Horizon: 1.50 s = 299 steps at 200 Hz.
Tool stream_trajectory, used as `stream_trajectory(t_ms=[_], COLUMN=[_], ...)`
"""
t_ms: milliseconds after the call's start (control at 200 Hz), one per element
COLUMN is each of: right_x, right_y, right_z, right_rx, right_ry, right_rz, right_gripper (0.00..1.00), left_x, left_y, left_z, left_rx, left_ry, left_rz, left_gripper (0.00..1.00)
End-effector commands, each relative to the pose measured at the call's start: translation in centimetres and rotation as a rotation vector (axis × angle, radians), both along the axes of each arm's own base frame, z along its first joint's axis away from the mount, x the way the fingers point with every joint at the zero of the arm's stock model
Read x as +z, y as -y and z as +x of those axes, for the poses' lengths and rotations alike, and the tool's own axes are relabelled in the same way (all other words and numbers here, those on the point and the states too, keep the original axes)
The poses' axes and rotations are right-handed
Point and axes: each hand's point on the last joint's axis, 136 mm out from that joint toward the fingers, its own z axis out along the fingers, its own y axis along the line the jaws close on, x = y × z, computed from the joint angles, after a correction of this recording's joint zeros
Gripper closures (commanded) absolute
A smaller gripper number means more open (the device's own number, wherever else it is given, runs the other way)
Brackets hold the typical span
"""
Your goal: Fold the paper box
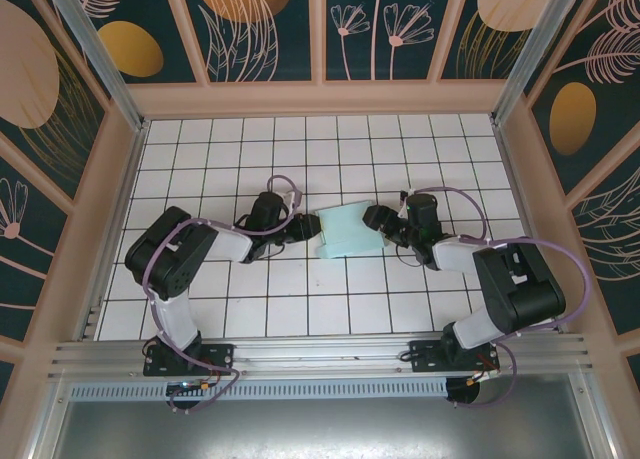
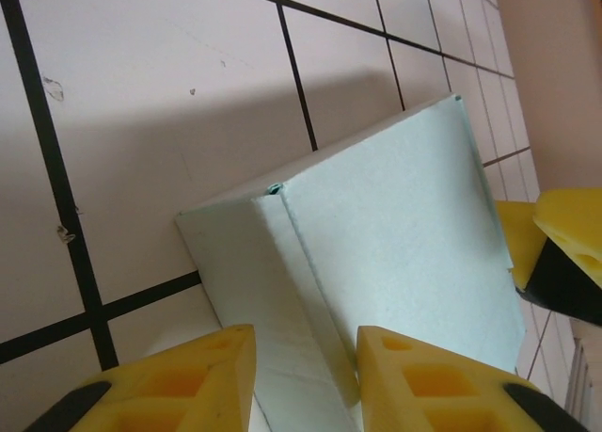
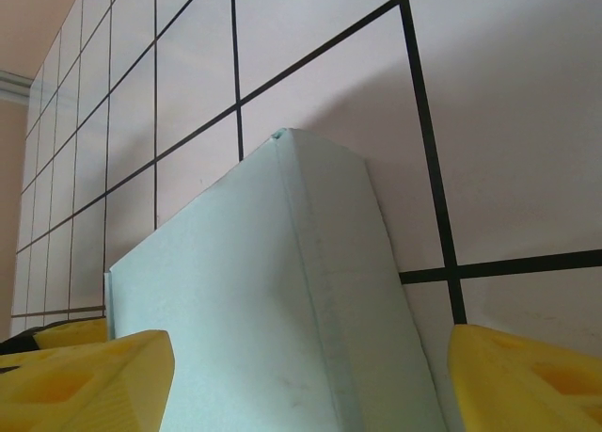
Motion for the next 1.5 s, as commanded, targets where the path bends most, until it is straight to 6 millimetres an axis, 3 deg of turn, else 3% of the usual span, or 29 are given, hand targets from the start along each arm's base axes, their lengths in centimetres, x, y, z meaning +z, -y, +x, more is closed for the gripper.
stream_trajectory(t_ms=[0, 90, 290, 435, 526, 656, 876, 956, 1166, 1296, 1316, 1406, 1466, 1491], right_x=[0.4, 0.3, 0.5, 2.0, 2.9, 3.8, 6.3, 6.4, 5.0, 5.7, 5.9, 6.9, 7.7, 8.1], right_y=[0.2, 0.3, -0.6, -2.4, -2.9, -3.3, -4.8, -4.6, -3.7, -3.6, -3.6, -3.3, -2.8, -2.6], right_z=[-0.3, -0.6, -1.0, -1.4, -1.5, -1.5, -1.6, -1.3, -0.9, -0.8, -0.9, -0.7, -0.5, -0.5], right_rx=[0.022, 0.029, 0.065, 0.149, 0.178, 0.200, 0.277, 0.256, 0.192, 0.194, 0.198, 0.195, 0.182, 0.177], right_ry=[0.020, 0.016, 0.005, 0.020, 0.033, 0.043, 0.067, 0.057, -0.004, 0.011, 0.017, 0.044, 0.062, 0.069], right_rz=[-0.010, 0.002, 0.079, 0.197, 0.263, 0.304, 0.408, 0.408, 0.335, 0.334, 0.335, 0.333, 0.336, 0.339], right_gripper=[0.20, 0.19, 0.18, 0.19, 0.19, 0.20, 0.40, 0.48, 0.57, 0.60, 0.60, 0.61, 0.62, 0.62], left_x=[-3.8, -4.0, -4.5, -4.6, -4.9, -4.9, -4.5, -4.0, -0.2, 2.4, 3.9, 6.5, 8.1, 8.9], left_y=[-1.8, -2.4, -2.8, -2.8, -3.0, -3.1, -2.9, -2.9, -3.6, -3.9, -4.0, -4.6, -4.7, -4.6], left_z=[-1.6, -2.0, -2.3, -2.3, -2.3, -2.4, -1.9, -1.7, -0.4, 0.4, 0.7, 1.5, 1.8, 1.8], left_rx=[0.033, 0.050, 0.060, 0.053, 0.060, 0.060, 0.046, 0.048, 0.072, 0.080, 0.086, 0.115, 0.107, 0.106], left_ry=[-0.111, -0.121, -0.139, -0.138, -0.139, -0.138, -0.120, -0.095, 0.085, 0.191, 0.232, 0.348, 0.457, 0.510], left_rz=[0.023, -0.024, -0.053, -0.044, -0.027, -0.016, -0.006, -0.001, 0.009, 0.037, 0.027, 0.071, 0.142, 0.176], left_gripper=[0.69, 0.75, 0.78, 0.79, 0.87, 0.83, 0.74, 0.69, 0.50, 0.40, 0.37, 0.32, 0.20, 0.10])
